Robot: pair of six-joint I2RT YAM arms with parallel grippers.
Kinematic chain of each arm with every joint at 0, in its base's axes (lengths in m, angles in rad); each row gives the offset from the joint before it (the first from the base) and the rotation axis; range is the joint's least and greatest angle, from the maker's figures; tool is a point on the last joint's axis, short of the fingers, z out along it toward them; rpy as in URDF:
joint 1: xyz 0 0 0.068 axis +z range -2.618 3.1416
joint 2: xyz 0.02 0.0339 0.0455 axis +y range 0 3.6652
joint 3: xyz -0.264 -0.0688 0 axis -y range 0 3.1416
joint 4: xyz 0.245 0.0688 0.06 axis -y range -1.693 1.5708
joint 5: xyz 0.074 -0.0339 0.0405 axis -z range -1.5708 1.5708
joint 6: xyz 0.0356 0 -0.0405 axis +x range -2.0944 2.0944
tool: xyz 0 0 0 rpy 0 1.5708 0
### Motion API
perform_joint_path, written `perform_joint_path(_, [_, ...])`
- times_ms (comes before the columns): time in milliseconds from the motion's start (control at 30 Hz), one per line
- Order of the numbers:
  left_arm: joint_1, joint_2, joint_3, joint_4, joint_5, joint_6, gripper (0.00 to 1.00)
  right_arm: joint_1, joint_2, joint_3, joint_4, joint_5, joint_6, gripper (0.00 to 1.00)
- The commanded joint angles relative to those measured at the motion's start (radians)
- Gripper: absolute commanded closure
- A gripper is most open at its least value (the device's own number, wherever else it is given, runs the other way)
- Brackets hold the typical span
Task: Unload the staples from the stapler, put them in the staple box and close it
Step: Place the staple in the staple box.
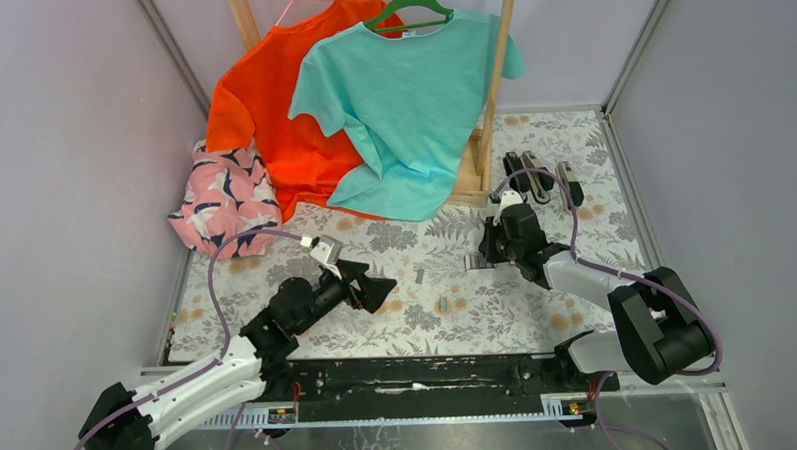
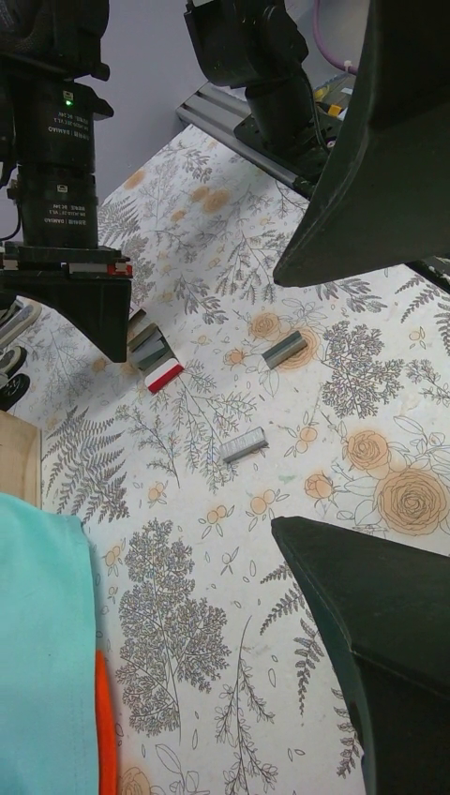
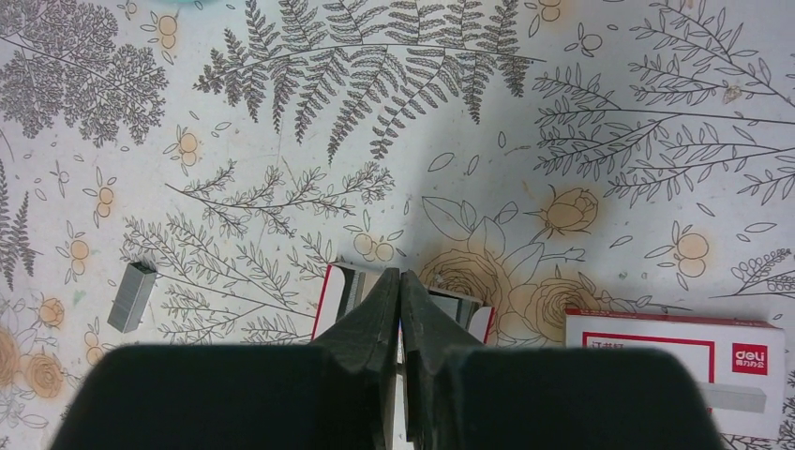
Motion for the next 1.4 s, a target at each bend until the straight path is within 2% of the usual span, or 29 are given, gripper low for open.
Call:
perform_joint_path(0, [0.006,-0.001,0.006,0.039,0.001,0.012,0.0,-0.005,0.009,0.053,0.029,0.034,-0.03,0.91])
perform_joint_path(567, [0.006,0.007,0.003,0.049,0.004,0.009,0.0,-0.009,0.063,0.083,-0.024,-0.004,-0.034,0.91])
perform_joint_path(1367, [0.006,-0.023,0.007,0.014,-0.006,0.016,0.0,-0.041,0.012,0.059,-0.07,-0.091,-0.015,0.92])
